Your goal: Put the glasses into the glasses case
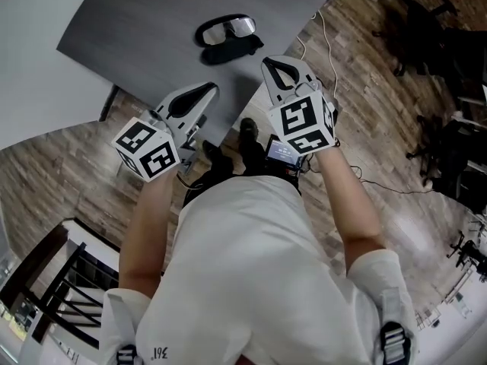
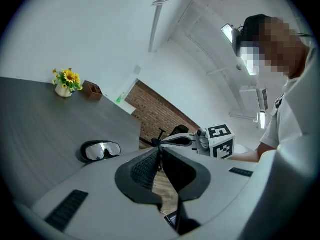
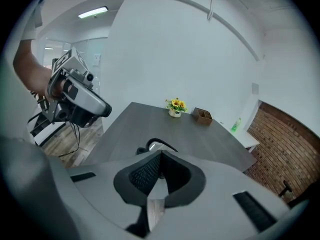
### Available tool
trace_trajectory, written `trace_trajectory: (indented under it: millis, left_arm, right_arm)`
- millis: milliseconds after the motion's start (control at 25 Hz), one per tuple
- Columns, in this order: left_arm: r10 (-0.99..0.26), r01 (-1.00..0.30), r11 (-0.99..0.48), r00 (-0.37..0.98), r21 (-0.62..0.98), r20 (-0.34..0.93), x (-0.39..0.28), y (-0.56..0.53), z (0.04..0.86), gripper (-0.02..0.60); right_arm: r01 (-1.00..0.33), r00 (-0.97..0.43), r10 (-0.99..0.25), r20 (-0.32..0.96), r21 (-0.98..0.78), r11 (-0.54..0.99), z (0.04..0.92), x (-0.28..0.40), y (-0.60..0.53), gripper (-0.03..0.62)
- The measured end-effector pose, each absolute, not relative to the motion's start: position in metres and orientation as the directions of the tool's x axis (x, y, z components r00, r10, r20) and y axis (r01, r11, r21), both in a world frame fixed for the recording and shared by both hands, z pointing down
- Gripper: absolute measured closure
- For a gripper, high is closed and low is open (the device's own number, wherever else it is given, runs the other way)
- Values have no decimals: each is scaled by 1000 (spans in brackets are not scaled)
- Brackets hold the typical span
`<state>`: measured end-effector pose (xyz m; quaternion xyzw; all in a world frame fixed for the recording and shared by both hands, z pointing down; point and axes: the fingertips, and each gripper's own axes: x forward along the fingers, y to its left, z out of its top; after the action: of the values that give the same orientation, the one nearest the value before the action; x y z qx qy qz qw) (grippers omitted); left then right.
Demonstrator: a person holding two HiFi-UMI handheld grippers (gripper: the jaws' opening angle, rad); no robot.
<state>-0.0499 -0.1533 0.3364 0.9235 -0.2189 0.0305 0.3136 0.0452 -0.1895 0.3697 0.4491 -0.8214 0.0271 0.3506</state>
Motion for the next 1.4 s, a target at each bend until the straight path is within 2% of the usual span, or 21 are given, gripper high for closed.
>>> trace_trajectory:
  millis: [560, 960, 1400]
  left_arm:
    - [-425, -447, -705, 888, 550, 176, -67, -132, 319, 549]
    - [-429, -454, -689, 884, 565, 187, -72, -123, 316, 549]
    - [-438, -456, -687, 881, 566, 177, -87, -102, 301, 549]
  right_arm:
    - [-782, -360, -739, 569, 248, 572, 351, 43, -162, 584]
    - [-821, -375, -738, 561, 169, 546, 346, 53, -156, 585]
    - [-829, -425, -770, 475, 137, 542, 296, 40, -136, 585]
